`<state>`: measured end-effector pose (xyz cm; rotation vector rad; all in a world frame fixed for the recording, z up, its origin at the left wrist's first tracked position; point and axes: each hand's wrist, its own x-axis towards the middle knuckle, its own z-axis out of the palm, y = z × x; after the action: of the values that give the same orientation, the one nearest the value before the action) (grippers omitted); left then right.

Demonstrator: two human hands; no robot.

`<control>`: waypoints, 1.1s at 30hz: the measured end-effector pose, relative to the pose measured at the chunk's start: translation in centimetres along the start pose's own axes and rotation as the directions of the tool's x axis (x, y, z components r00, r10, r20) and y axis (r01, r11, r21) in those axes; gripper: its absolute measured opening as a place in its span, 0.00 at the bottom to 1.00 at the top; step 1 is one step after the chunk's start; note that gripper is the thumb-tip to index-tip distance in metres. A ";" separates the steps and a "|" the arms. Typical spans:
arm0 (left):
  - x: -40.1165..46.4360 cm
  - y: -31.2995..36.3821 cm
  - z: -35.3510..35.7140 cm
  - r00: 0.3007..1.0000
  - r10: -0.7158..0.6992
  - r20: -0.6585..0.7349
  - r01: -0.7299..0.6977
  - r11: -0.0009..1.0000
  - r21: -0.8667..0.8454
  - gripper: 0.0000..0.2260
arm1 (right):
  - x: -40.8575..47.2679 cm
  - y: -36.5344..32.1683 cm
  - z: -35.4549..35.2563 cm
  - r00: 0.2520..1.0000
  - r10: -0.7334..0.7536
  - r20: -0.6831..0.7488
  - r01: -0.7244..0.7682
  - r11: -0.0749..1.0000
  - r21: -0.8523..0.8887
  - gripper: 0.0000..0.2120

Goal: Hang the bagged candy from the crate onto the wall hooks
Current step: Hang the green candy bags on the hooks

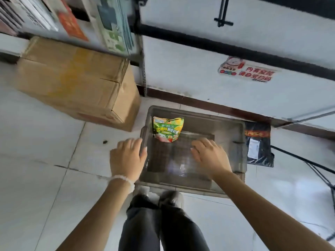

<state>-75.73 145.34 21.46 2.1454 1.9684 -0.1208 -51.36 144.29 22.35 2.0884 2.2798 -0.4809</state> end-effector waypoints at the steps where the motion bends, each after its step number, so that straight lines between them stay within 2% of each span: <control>1: 0.7 0.1 2.1 1.000 0.007 0.006 -0.007 1.000 0.006 0.13 | 0.8 0.6 2.0 1.000 0.013 0.016 -0.013 1.000 0.008 0.10; 5: 4.8 0.5 10.0 0.998 0.053 0.022 -0.053 0.998 -0.013 0.13 | 4.9 3.3 9.4 0.997 0.057 0.049 -0.059 0.997 0.045 0.12; 8: 8.6 1.0 15.3 0.996 0.089 -0.019 -0.090 0.995 -0.044 0.13 | 8.8 5.3 14.2 0.994 0.103 0.034 -0.105 0.992 0.072 0.14; 14: 16.0 3.0 21.7 0.973 0.213 -0.090 -0.217 0.975 -0.045 0.17 | 16.0 7.7 21.0 0.982 0.185 0.037 -0.188 0.955 0.229 0.19; 18: 18.9 4.5 24.5 0.964 0.254 -0.072 -0.259 0.964 -0.065 0.19 | 18.3 8.6 23.8 0.979 0.204 0.004 -0.197 0.942 0.270 0.25; 21: 20.2 4.7 25.9 0.976 0.219 -0.005 -0.219 0.973 -0.073 0.20 | 18.8 8.7 25.4 0.973 0.229 -0.008 -0.207 0.894 0.397 0.24; 24: 20.4 4.6 26.7 0.978 0.205 -0.047 -0.208 0.976 -0.058 0.18 | 19.2 8.7 26.3 0.957 0.289 -0.003 -0.253 0.843 0.475 0.21; 28: 19.8 4.0 27.3 0.958 0.269 -0.095 -0.265 0.963 0.054 0.05 | 18.7 8.9 27.0 0.972 0.231 0.032 -0.219 0.858 0.464 0.11; 31: 19.3 3.9 27.5 0.946 0.308 -0.101 -0.294 0.947 0.131 0.07 | 17.4 8.7 26.7 0.969 0.229 0.089 -0.243 0.842 0.482 0.10; 33: 18.4 4.0 27.4 0.933 0.352 -0.070 -0.343 0.932 0.113 0.05 | 16.3 8.4 26.1 0.957 0.263 0.127 -0.289 0.800 0.525 0.10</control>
<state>-67.50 156.86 -8.58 2.5682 1.6192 -0.0635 -50.03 154.60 -7.79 2.5511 1.9057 -1.2631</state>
